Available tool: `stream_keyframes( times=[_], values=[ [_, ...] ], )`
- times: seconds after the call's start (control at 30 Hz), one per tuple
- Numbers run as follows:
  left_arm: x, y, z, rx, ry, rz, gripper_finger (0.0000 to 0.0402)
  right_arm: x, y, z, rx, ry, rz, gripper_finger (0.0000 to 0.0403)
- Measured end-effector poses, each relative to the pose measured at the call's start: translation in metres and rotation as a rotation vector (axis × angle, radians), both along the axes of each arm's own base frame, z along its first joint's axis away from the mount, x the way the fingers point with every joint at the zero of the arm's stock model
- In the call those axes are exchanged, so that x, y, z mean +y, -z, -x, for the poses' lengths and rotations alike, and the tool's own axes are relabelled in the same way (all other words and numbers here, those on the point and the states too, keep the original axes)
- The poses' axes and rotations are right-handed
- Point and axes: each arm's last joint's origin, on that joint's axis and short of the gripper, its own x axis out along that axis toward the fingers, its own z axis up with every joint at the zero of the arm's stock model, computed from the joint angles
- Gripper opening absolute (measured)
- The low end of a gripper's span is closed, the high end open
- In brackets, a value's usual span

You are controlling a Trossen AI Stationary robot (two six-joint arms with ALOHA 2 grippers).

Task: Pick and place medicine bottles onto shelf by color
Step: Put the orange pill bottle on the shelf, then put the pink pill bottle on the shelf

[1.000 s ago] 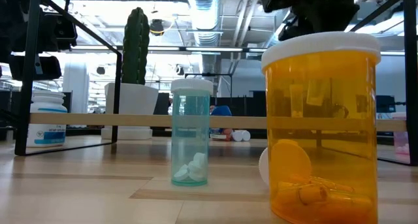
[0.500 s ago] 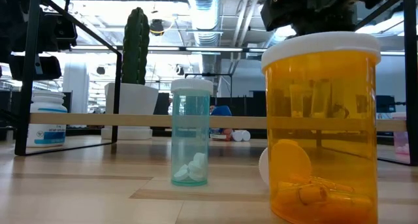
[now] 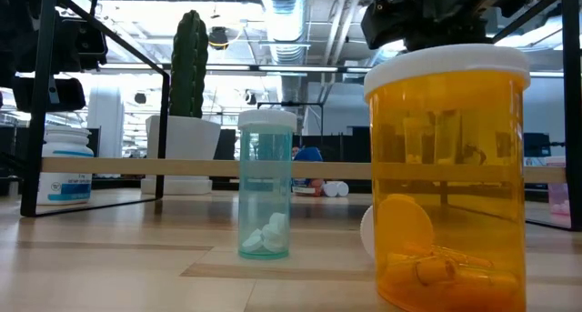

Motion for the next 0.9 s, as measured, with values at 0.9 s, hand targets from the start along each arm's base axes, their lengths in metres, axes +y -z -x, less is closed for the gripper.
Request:
stream_keyframes(
  times=[0.9],
  values=[
    [0.0,0.0,0.0,0.0,0.0,0.0,0.0144,-0.021,-0.044,-0.001,0.042,0.219,0.06,0.0217]
  ],
)
